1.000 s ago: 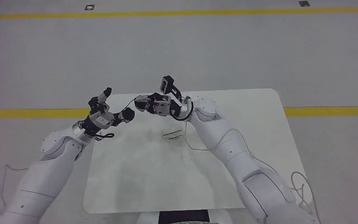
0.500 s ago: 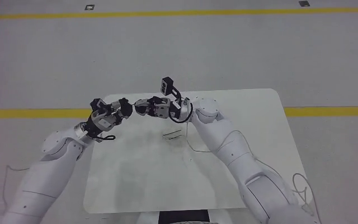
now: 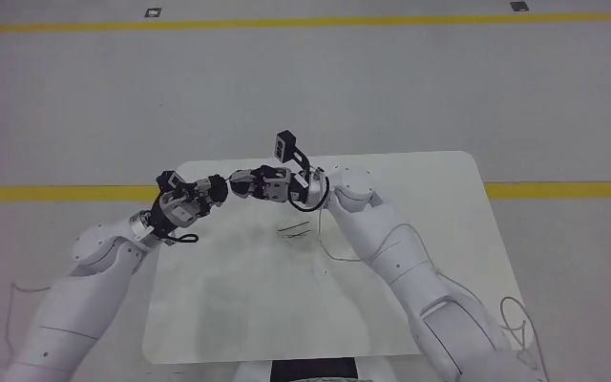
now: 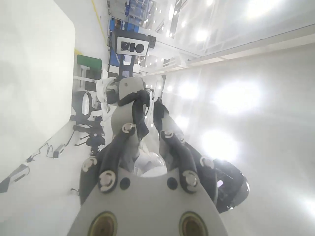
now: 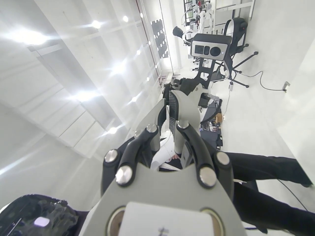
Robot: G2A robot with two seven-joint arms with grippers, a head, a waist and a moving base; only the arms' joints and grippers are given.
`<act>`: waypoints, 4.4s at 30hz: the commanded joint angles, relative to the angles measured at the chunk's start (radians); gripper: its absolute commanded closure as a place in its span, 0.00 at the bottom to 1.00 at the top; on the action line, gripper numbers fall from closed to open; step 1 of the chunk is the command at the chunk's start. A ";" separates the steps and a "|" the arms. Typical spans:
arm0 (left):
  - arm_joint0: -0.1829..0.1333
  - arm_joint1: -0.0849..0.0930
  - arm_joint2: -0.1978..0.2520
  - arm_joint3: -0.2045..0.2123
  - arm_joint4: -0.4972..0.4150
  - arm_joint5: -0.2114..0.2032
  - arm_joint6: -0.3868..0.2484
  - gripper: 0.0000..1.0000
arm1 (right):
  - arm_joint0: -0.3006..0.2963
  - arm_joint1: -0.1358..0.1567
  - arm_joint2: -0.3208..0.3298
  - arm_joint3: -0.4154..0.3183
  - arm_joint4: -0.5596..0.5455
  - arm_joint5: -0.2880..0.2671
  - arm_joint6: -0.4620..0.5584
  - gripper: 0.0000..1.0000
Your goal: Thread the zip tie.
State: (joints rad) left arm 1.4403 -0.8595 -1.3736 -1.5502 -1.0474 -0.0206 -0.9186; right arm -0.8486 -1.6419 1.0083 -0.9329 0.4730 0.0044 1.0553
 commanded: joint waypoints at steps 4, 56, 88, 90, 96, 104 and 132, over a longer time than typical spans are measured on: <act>0.004 -0.003 -0.005 -0.003 0.005 0.004 -0.001 0.87 | 0.000 0.003 -0.007 -0.003 0.001 0.007 0.000 1.00; -0.055 -0.023 -0.158 0.167 0.045 -0.319 -0.281 1.00 | -0.027 0.120 0.027 -0.264 -0.663 0.063 -0.104 0.00; -0.102 -0.042 -0.166 0.234 0.003 -0.319 -0.347 1.00 | 0.106 0.095 -0.272 -0.190 -1.142 0.217 0.025 0.00; -0.102 -0.042 -0.166 0.234 0.003 -0.319 -0.347 1.00 | 0.106 0.095 -0.272 -0.190 -1.142 0.217 0.025 0.00; -0.102 -0.042 -0.166 0.234 0.003 -0.319 -0.347 1.00 | 0.100 0.096 -0.279 -0.185 -1.161 0.219 0.016 0.00; -0.102 -0.042 -0.166 0.234 0.003 -0.319 -0.347 1.00 | 0.130 0.066 -0.305 -0.089 -1.046 0.283 0.140 0.00; -0.102 -0.042 -0.166 0.234 0.003 -0.319 -0.347 1.00 | 0.153 -0.016 -0.318 0.121 -0.994 0.336 -0.044 0.57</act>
State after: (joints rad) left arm 1.3382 -0.9015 -1.5397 -1.3162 -1.0439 -0.3400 -1.2661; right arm -0.6963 -1.6550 0.6855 -0.8266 -0.5208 0.3400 1.0152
